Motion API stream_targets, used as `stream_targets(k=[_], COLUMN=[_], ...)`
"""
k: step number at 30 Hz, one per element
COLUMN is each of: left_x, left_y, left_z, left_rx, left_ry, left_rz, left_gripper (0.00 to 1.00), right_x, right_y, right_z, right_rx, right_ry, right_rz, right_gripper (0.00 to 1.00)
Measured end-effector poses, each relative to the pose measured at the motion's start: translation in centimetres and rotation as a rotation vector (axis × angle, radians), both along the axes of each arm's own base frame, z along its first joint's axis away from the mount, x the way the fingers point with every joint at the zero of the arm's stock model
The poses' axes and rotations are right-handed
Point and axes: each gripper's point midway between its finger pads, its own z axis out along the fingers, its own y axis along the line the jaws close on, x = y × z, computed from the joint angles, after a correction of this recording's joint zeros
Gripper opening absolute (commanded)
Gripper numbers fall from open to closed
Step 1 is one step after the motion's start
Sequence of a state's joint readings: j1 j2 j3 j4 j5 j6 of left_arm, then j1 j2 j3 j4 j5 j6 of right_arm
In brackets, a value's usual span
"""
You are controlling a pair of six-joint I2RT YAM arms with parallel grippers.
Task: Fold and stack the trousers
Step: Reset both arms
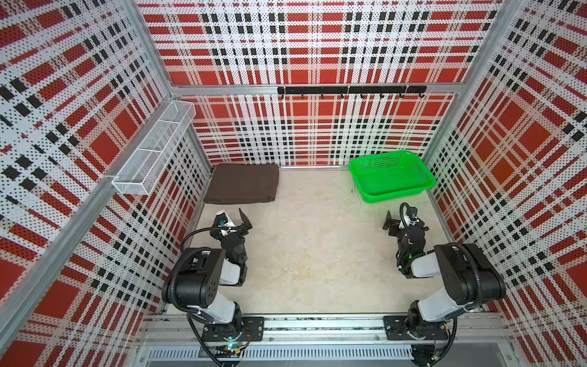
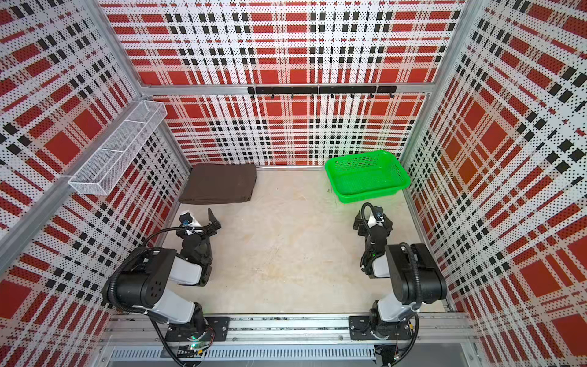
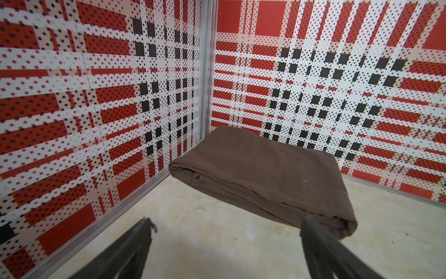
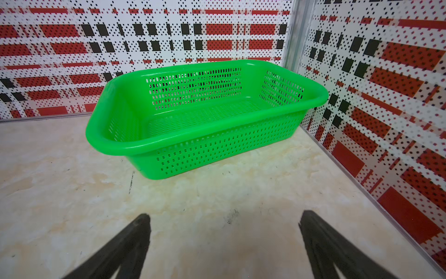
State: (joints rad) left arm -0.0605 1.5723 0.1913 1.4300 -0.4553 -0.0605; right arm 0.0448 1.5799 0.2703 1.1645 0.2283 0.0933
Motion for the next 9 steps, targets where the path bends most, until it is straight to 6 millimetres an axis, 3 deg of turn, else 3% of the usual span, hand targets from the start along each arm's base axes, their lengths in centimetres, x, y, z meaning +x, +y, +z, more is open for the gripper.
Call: stream_targets(k=[9], left_x=[-0.01], left_y=[-0.07], left_z=[0.06], left_rx=[0.007], left_ry=[-0.001], left_rz=[0.001], left_gripper=[0.98], right_x=[0.0], right_y=[0.0], right_z=[-0.02], right_rx=[0.0], right_ry=[0.001], right_rz=[0.0], right_gripper=[1.0])
